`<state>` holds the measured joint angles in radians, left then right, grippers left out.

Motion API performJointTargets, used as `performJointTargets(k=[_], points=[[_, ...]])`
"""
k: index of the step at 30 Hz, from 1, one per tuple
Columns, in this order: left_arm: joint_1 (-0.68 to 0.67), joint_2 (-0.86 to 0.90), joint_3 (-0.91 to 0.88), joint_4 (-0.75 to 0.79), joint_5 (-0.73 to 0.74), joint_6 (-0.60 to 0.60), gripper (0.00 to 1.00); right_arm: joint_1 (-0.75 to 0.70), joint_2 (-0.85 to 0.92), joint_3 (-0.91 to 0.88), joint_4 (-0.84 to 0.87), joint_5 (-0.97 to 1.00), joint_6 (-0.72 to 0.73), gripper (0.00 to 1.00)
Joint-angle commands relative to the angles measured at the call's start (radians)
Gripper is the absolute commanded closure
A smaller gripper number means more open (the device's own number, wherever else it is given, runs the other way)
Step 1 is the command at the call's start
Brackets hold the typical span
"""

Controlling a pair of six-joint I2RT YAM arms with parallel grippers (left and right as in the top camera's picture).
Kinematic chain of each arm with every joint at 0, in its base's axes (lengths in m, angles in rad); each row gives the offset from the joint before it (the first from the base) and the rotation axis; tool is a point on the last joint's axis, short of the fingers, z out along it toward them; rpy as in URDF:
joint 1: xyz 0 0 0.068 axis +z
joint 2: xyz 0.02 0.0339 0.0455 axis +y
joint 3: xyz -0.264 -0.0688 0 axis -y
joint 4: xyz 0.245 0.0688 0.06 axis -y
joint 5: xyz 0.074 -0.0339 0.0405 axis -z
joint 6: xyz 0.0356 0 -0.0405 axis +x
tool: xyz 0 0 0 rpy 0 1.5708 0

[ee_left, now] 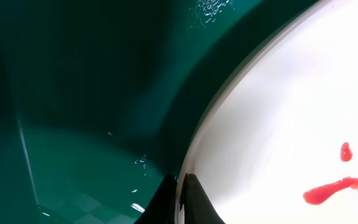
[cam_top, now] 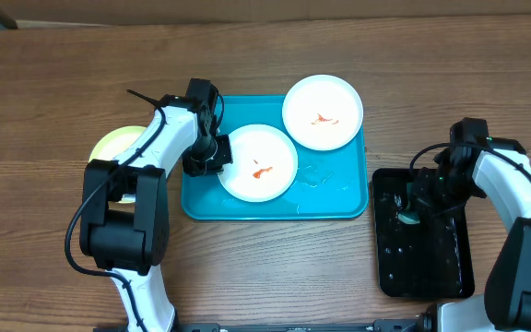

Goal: Clean dirty plates on tray and stack at the side

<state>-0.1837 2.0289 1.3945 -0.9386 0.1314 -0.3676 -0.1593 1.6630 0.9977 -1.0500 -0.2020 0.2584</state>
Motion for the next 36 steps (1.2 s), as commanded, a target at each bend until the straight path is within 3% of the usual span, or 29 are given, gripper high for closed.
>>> performJointTargets(k=[1,10,23,28,36], points=[[-0.003,0.014,-0.024,-0.006,-0.019,0.001,0.96,0.000,-0.017,-0.017,0.009,0.019,0.003,0.95],[-0.003,0.014,-0.024,-0.006,-0.019,0.001,0.96,0.000,-0.017,-0.202,0.219,0.024,0.087,0.87],[-0.003,0.014,-0.024,-0.010,-0.019,0.001,0.96,0.000,-0.018,-0.169,0.503,-0.028,0.087,0.83],[-0.003,0.014,-0.024,-0.014,-0.019,0.001,0.96,0.000,-0.030,-0.068,0.327,-0.027,0.047,0.94],[-0.003,0.014,-0.024,-0.014,-0.019,0.001,0.96,0.000,-0.085,0.192,-0.037,0.007,0.043,0.96]])
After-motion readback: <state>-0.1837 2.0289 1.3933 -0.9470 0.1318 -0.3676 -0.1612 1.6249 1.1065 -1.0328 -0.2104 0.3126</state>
